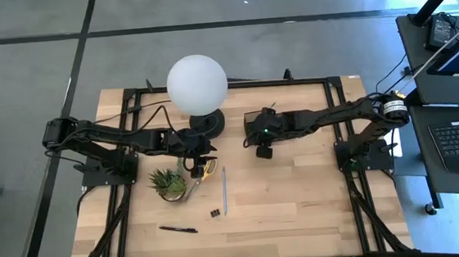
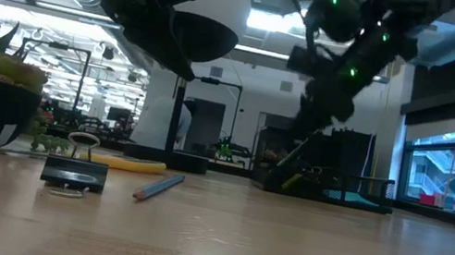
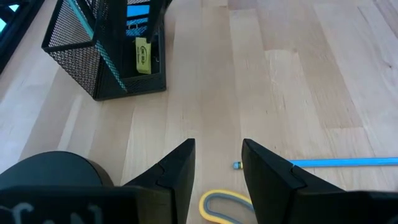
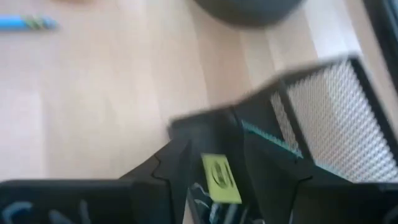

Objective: Pick and place office supplies into organizer
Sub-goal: Put the blue pencil into the desk organizer

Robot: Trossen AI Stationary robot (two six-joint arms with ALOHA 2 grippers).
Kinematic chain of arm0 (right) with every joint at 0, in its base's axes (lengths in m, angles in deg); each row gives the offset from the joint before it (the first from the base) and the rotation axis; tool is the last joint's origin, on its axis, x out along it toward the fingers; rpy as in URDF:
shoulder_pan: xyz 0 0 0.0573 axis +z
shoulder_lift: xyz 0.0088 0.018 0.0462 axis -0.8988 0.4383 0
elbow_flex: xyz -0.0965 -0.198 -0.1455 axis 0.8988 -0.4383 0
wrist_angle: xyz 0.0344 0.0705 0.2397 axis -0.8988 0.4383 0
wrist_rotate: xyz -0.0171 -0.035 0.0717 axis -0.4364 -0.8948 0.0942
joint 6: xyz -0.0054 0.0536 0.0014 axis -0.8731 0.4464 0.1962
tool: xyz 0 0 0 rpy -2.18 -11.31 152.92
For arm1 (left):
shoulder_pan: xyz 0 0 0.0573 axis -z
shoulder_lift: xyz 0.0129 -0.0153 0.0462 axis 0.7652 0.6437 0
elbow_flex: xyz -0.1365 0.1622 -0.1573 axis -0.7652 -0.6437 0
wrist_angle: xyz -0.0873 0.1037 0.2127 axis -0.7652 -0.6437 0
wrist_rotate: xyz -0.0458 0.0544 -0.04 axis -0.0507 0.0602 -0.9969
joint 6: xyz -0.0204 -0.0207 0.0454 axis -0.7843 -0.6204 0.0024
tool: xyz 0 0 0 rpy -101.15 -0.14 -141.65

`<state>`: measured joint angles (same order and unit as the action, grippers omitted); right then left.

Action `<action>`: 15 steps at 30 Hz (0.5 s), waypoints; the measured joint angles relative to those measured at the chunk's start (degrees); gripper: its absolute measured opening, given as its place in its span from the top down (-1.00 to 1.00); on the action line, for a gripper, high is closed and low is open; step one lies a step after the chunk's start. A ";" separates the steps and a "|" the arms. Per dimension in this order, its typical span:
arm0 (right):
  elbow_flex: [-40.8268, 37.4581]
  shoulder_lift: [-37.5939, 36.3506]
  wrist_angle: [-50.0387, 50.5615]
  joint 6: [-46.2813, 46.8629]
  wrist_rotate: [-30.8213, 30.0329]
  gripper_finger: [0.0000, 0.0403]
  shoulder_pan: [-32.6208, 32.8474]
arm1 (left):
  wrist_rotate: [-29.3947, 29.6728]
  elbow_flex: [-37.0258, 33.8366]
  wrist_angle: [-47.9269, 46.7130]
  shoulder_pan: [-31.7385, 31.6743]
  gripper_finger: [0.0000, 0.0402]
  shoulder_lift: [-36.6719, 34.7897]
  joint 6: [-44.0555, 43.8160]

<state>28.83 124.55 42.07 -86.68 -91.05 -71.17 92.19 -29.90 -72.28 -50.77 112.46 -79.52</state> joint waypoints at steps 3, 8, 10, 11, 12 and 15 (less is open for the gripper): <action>2.45 -0.03 -0.24 -1.36 1.93 0.26 1.75 | 0.02 0.00 0.04 -0.02 0.37 0.00 0.00; 3.56 -0.07 -4.18 -5.43 9.37 0.26 4.59 | 0.04 0.00 0.27 -0.01 0.37 0.00 -0.58; 3.58 -0.07 -5.37 -6.63 9.56 0.26 5.56 | -0.57 0.00 0.69 0.17 0.37 0.00 -3.08; 3.58 -0.09 -5.36 -7.08 9.56 0.26 5.88 | -1.40 0.00 0.79 0.38 0.37 0.00 -4.87; 3.58 -0.09 -5.18 -7.76 9.56 0.26 6.11 | -2.19 0.00 0.76 0.76 0.37 -0.02 -6.43; 3.58 -0.09 -5.14 -8.01 9.52 0.26 6.40 | -2.86 0.00 0.74 3.12 0.37 0.05 -7.03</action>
<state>32.41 124.46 36.93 -94.69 -81.53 -64.77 89.34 -29.90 -71.54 -47.65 112.51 -86.55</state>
